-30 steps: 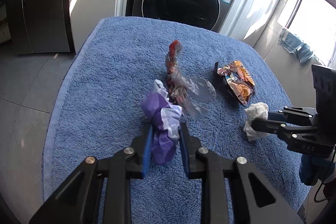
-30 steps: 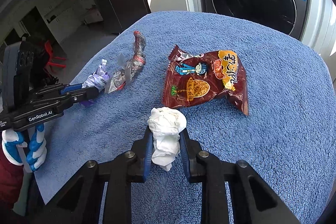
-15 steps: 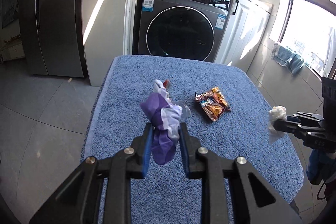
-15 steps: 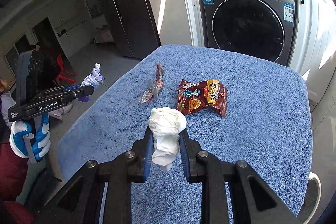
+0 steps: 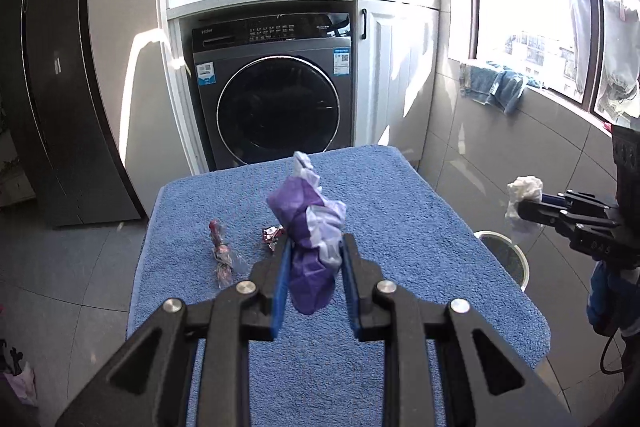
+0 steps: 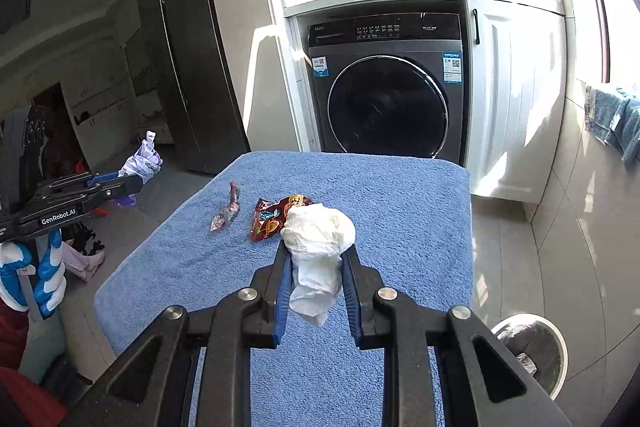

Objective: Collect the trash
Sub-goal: 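Carry the wrapper and tissue to the steel bin and open both tools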

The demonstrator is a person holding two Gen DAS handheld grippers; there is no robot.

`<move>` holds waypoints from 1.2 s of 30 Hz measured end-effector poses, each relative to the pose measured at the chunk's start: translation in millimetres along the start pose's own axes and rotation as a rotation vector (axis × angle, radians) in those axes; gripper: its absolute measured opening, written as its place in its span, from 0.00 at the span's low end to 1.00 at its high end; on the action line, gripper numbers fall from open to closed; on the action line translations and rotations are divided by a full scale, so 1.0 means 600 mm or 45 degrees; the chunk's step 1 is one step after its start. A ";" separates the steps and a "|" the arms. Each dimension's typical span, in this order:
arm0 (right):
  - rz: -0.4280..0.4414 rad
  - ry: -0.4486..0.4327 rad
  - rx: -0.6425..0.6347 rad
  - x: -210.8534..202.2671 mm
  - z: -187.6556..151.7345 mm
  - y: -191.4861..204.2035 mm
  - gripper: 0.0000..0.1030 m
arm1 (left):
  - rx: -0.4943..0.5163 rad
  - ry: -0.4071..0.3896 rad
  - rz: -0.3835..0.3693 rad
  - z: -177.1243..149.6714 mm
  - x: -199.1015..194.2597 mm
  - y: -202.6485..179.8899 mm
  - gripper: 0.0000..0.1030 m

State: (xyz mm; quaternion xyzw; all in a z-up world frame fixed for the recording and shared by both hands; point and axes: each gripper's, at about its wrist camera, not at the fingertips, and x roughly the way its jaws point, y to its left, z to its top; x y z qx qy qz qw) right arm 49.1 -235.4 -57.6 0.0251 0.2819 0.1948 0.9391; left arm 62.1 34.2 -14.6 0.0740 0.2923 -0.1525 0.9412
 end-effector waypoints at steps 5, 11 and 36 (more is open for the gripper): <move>-0.135 -0.030 0.060 -0.060 -0.034 -0.078 0.22 | 0.116 0.019 -0.084 0.026 0.024 -0.106 0.22; -0.271 -0.063 0.214 -0.124 -0.084 -0.187 0.22 | 0.185 0.110 -0.277 0.056 0.092 -0.230 0.22; -0.514 0.180 0.628 -0.002 -0.223 -0.518 0.29 | 0.171 0.531 -0.805 0.100 0.459 -0.618 0.32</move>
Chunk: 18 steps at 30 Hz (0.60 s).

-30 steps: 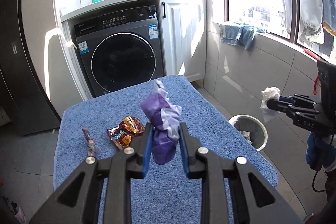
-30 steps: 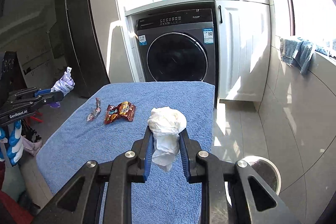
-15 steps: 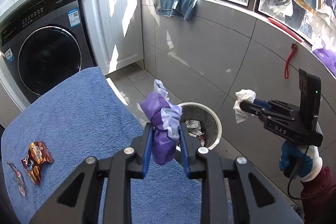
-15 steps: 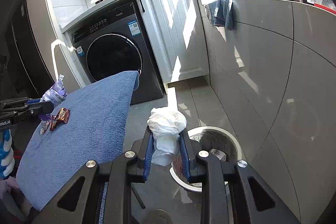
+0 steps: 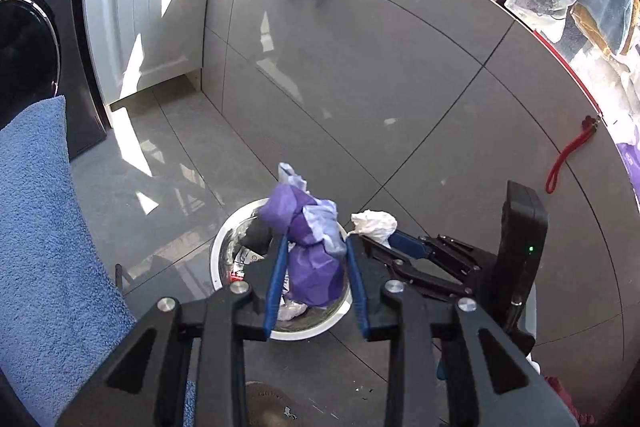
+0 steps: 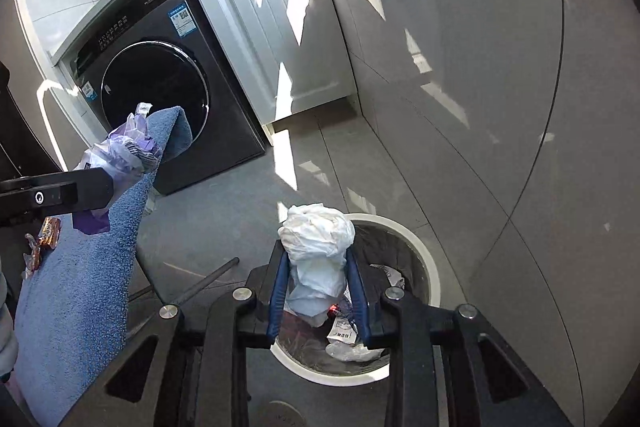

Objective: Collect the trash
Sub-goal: 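Carry the wrapper and tissue to the steel bin and open both tools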

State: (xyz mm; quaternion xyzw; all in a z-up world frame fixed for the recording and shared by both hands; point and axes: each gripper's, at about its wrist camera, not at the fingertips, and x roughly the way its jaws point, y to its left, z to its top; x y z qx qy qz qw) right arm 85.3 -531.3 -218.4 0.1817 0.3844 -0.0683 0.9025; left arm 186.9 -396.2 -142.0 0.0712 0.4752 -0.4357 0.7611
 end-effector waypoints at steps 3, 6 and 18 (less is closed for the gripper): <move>-0.042 0.038 0.007 0.019 -0.002 -0.012 0.41 | -0.036 -0.020 -0.029 0.010 0.010 0.005 0.50; -0.072 0.049 0.023 0.016 -0.005 -0.019 0.42 | -0.054 -0.030 -0.049 0.012 0.004 0.008 0.50; -0.116 -0.104 -0.030 -0.124 0.011 0.023 0.51 | -0.049 -0.174 0.049 -0.047 -0.125 0.033 0.50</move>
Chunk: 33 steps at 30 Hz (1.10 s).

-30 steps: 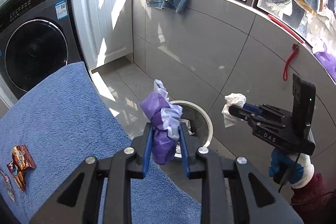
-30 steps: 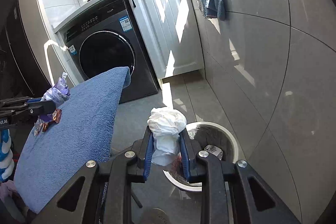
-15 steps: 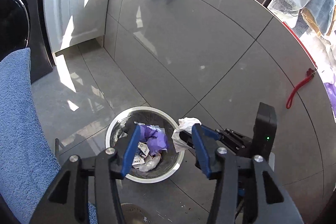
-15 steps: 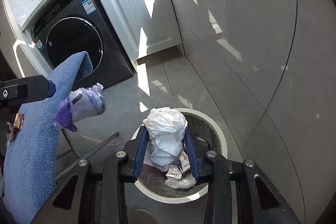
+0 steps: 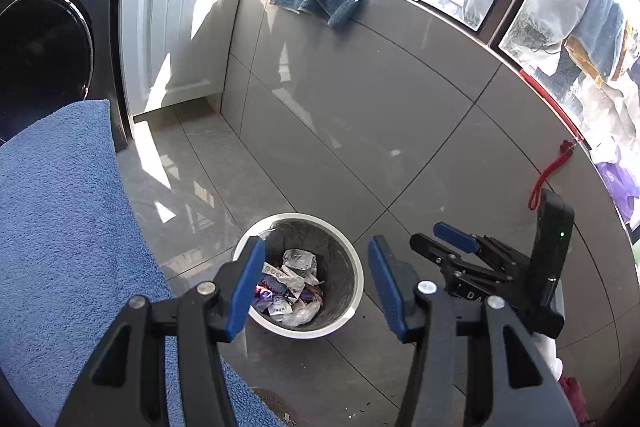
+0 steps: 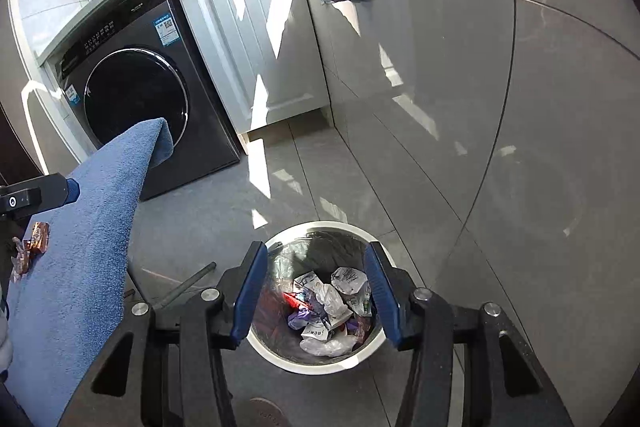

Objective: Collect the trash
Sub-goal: 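Carry the wrapper and tissue to the steel bin and open both tools, then move both open tools back over the remaining trash on the towel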

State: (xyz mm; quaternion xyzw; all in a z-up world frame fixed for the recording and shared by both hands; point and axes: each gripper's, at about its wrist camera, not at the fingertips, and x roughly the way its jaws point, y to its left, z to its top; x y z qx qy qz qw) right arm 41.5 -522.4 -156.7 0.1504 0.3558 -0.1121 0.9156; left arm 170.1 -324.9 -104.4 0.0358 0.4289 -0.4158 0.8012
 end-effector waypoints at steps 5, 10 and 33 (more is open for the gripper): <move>0.019 -0.090 -0.043 -0.067 0.015 0.039 0.53 | -0.022 -0.077 0.054 -0.010 -0.081 0.025 0.50; 0.088 -0.179 -0.092 -0.122 0.024 0.089 0.54 | -0.067 -0.166 0.129 -0.025 -0.176 0.047 0.50; 0.268 -0.462 -0.252 -0.373 -0.028 0.238 0.59 | -0.203 -0.492 0.268 -0.184 -0.523 0.048 0.54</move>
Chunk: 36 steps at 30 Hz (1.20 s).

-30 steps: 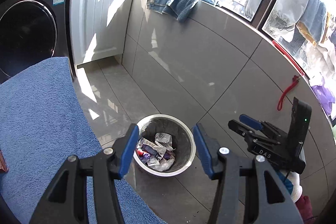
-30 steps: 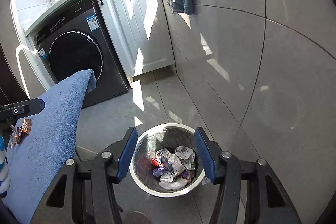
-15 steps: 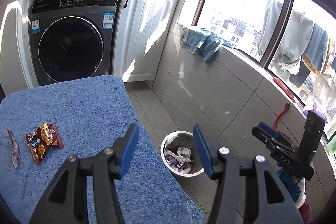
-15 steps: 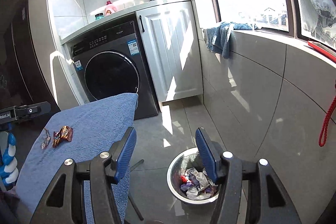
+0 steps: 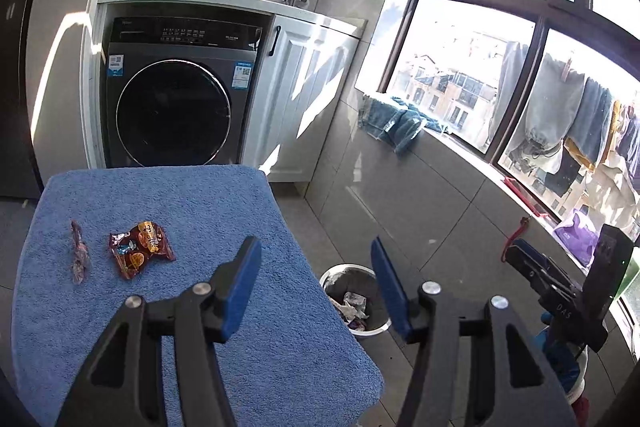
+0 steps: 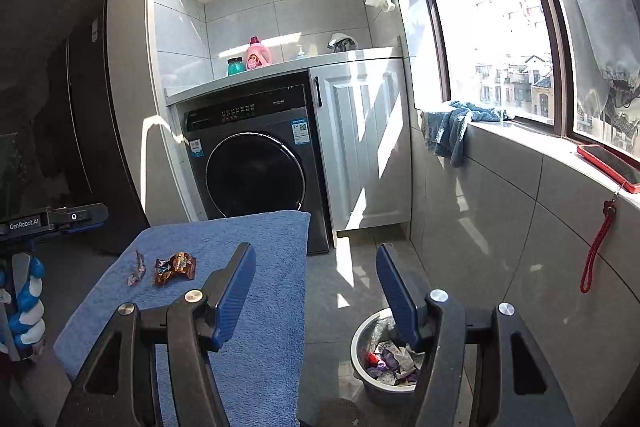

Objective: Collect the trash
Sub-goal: 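Move both open tools back over the remaining trash on the towel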

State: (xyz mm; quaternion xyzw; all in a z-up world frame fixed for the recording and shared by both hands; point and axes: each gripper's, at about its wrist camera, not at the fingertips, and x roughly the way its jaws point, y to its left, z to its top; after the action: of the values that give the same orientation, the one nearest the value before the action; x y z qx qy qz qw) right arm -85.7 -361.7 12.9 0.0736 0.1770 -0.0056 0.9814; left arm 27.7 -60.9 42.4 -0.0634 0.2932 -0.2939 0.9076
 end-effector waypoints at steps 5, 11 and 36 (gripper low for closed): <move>-0.011 -0.032 -0.010 -0.023 0.009 0.014 0.60 | -0.005 -0.017 0.009 -0.007 -0.022 0.009 0.54; 0.009 -0.013 -0.060 -0.013 0.013 0.041 0.60 | -0.038 -0.037 0.045 -0.017 -0.044 0.039 0.54; 0.329 0.092 -0.175 0.100 -0.001 0.151 0.61 | -0.326 -0.107 0.383 -0.064 -0.140 0.211 0.55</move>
State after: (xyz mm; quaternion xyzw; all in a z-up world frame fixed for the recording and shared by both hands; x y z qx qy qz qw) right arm -26.6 -271.0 4.3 0.0285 0.2011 0.1357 0.9697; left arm 13.7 93.0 15.9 -0.1461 0.2962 -0.1122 0.9372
